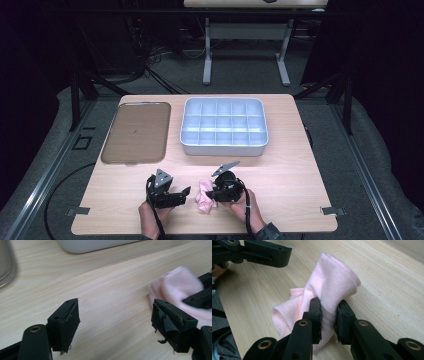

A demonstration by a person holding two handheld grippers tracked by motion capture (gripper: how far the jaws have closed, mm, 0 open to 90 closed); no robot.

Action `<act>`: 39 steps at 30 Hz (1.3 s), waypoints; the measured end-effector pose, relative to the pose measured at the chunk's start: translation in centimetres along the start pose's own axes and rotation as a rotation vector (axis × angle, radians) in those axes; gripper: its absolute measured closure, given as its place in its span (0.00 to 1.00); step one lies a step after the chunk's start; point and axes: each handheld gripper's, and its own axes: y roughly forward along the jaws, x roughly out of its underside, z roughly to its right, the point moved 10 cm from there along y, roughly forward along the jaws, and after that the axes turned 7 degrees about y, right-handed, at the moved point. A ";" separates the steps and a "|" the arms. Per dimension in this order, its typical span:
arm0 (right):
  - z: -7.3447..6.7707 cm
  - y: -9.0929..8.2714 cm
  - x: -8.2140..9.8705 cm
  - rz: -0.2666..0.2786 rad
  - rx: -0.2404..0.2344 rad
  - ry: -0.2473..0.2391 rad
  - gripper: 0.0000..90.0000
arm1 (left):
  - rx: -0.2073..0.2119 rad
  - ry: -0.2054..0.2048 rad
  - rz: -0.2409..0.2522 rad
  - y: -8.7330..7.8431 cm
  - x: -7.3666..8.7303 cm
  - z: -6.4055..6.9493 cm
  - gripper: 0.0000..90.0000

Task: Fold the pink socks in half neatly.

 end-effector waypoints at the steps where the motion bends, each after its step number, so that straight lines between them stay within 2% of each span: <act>1: 0.0 0.0 0.0 0.002 0.000 -0.002 0.85 | -0.014 0.012 -0.009 -0.1 0.3 -0.2 0.23; 5: 0.0 -0.1 0.0 0.006 0.006 -0.017 0.85 | -0.047 0.045 -0.044 0.1 1.1 -0.4 0.20; 8: 0.0 -0.2 0.1 0.008 0.006 -0.024 0.85 | -0.053 0.069 -0.070 0.5 1.7 -0.2 0.18; 11: -0.2 -0.2 0.0 0.017 0.013 -0.034 0.85 | -0.062 0.078 -0.071 0.7 1.9 -0.1 0.17; 13: -0.1 -0.3 0.1 0.018 0.023 -0.044 0.86 | -0.059 0.076 -0.071 0.8 1.9 -0.1 0.18; 22: -0.2 -0.8 0.0 0.055 0.004 -0.054 0.87 | -0.052 0.088 -0.065 0.8 1.9 -0.1 0.18; 26: -0.1 -1.5 -0.4 0.093 0.003 -0.064 0.87 | -0.055 0.089 -0.065 0.8 1.9 -0.1 0.18; 32: 0.5 -2.8 -1.1 0.134 0.021 -0.061 0.87 | -0.056 0.089 -0.065 0.8 1.9 -0.1 0.18; 39: 1.2 -3.9 -1.4 0.150 0.047 -0.060 0.87 | -0.057 0.089 -0.065 0.8 1.9 -0.2 0.18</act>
